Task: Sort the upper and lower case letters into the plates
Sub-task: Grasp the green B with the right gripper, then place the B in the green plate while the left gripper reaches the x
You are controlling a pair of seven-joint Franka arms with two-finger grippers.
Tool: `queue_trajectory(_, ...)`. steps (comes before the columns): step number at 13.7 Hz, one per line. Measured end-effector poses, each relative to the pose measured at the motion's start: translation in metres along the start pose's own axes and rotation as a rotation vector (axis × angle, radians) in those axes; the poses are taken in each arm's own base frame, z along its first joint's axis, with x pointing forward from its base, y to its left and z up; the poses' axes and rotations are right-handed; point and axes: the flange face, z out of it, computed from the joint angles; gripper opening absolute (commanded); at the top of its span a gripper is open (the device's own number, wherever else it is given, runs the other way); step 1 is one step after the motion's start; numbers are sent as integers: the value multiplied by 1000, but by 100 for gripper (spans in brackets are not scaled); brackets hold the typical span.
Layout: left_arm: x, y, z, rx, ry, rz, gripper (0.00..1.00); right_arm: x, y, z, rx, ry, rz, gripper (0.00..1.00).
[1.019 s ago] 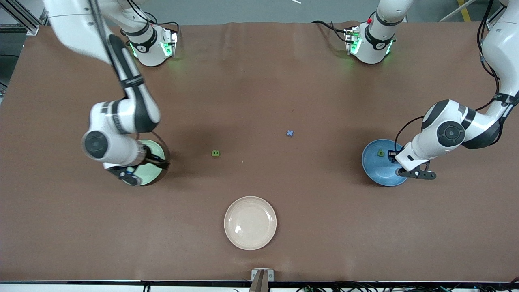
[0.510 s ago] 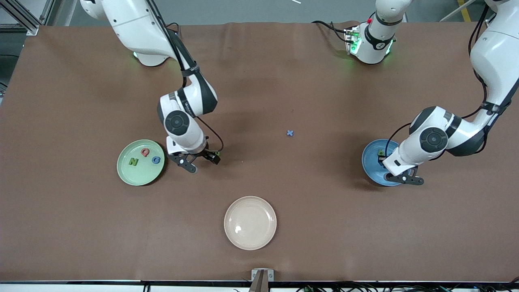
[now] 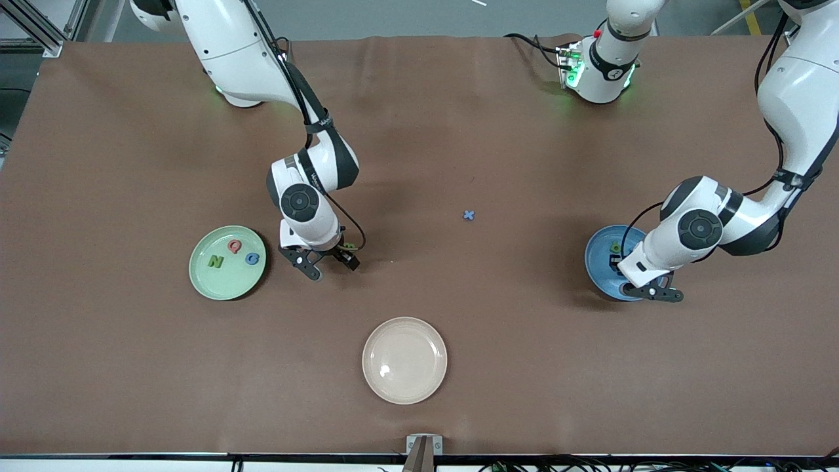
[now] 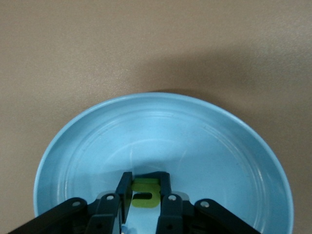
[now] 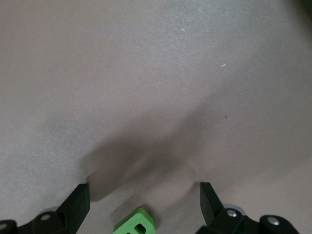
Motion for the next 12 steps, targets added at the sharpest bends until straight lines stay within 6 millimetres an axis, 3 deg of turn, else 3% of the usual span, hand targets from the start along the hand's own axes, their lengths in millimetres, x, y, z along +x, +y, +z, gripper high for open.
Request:
queue_trajectory(3,2,-1,-2,0,6,6,100,-6,-2,0,0,0,89,99)
queue_trajectory(7,10,8,-23,-5,27,14,100,-24,-8,0,0,0,250,95)
queue_trajectory(9,9,34,-49,-14,-17,7,100,-34,-10,0,-3,0,284,87)
queue_trajectory(12,4,90,-91,-35,-34,-65,100,-34,-11,0,-3,1,298,68)
